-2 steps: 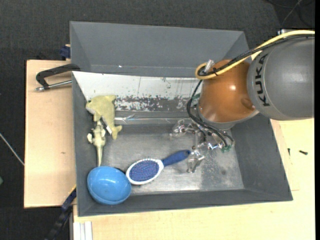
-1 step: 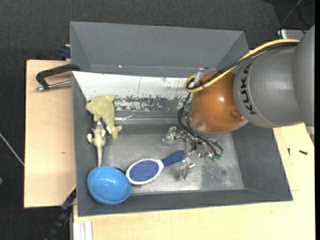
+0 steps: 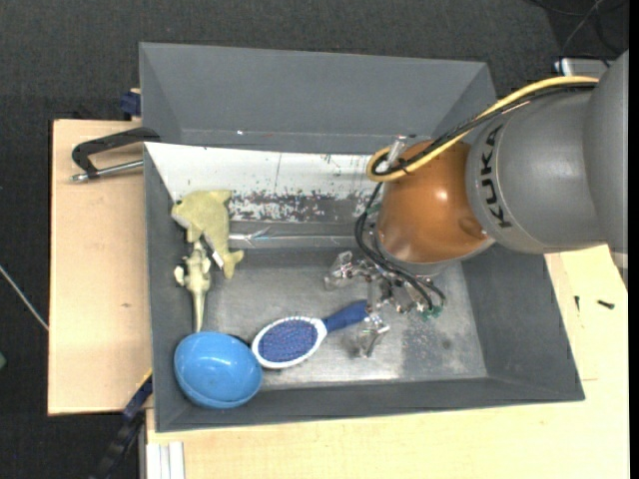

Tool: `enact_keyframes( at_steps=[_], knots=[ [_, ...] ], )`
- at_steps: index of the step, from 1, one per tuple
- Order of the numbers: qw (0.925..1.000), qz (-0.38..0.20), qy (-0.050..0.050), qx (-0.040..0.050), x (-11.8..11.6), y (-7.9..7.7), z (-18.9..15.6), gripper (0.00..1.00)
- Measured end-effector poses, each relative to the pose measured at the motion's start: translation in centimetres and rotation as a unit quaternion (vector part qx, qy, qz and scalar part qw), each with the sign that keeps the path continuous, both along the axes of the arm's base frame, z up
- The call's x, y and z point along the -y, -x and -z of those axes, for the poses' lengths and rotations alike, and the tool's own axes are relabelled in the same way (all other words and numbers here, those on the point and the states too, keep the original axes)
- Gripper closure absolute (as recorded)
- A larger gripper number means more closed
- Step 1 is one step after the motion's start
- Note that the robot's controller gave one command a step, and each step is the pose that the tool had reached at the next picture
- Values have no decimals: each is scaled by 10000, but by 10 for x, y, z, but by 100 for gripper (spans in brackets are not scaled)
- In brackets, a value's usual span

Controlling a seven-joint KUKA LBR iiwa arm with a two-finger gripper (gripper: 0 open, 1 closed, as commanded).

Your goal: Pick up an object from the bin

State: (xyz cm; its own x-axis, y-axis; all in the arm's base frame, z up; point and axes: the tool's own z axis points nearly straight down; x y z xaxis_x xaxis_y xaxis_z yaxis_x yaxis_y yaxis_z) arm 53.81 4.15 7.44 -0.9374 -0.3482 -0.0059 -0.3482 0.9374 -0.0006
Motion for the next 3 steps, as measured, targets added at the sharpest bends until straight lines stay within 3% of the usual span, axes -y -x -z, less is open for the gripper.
enact_keyframes(
  at_steps=[1,3],
  knots=[
    [10000,-1,-11,37,-1,-2,-1,100],
    [10000,4,-2,24,-3,-6,-94,100]
  ],
)
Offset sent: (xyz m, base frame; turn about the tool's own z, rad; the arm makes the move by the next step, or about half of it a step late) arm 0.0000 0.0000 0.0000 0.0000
